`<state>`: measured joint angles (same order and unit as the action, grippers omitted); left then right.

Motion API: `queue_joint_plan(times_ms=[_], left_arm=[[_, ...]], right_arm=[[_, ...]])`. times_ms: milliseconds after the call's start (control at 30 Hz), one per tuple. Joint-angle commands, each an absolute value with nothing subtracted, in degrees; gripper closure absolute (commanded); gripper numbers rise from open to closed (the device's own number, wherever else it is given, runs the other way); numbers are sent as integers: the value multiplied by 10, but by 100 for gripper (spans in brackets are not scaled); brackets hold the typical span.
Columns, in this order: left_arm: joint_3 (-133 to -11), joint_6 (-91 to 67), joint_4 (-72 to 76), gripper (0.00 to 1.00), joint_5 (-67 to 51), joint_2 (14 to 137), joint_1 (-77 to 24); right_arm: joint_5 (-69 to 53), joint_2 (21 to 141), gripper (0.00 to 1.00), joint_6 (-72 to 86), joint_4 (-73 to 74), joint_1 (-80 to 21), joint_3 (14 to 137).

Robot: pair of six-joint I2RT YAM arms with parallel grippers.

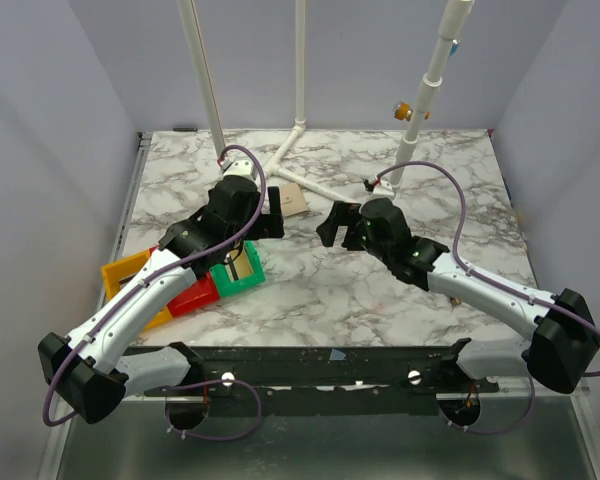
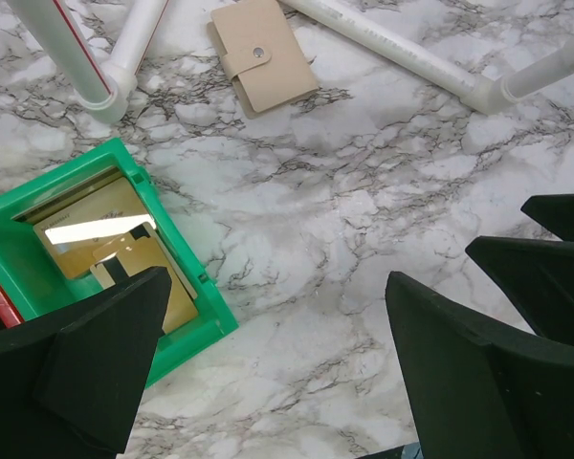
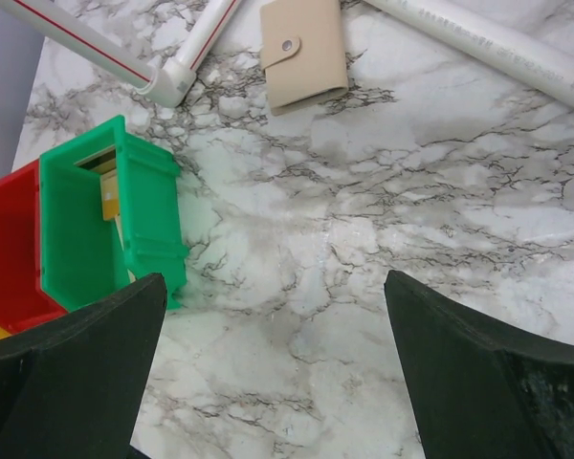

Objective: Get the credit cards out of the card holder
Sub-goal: Move the card holder to the center of the board.

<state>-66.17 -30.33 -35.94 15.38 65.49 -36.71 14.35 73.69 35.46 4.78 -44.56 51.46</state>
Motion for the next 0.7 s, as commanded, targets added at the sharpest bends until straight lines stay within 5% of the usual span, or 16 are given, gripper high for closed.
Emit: queue_joint_plan(times_ms=[0, 667], left_arm=[[-680, -307, -355, 2, 144, 648, -363], [-657, -300, -369, 1, 159, 615, -363]], right_arm=[[148, 745, 0, 344, 42, -447, 523], [164, 889, 0, 316, 43, -447, 613]])
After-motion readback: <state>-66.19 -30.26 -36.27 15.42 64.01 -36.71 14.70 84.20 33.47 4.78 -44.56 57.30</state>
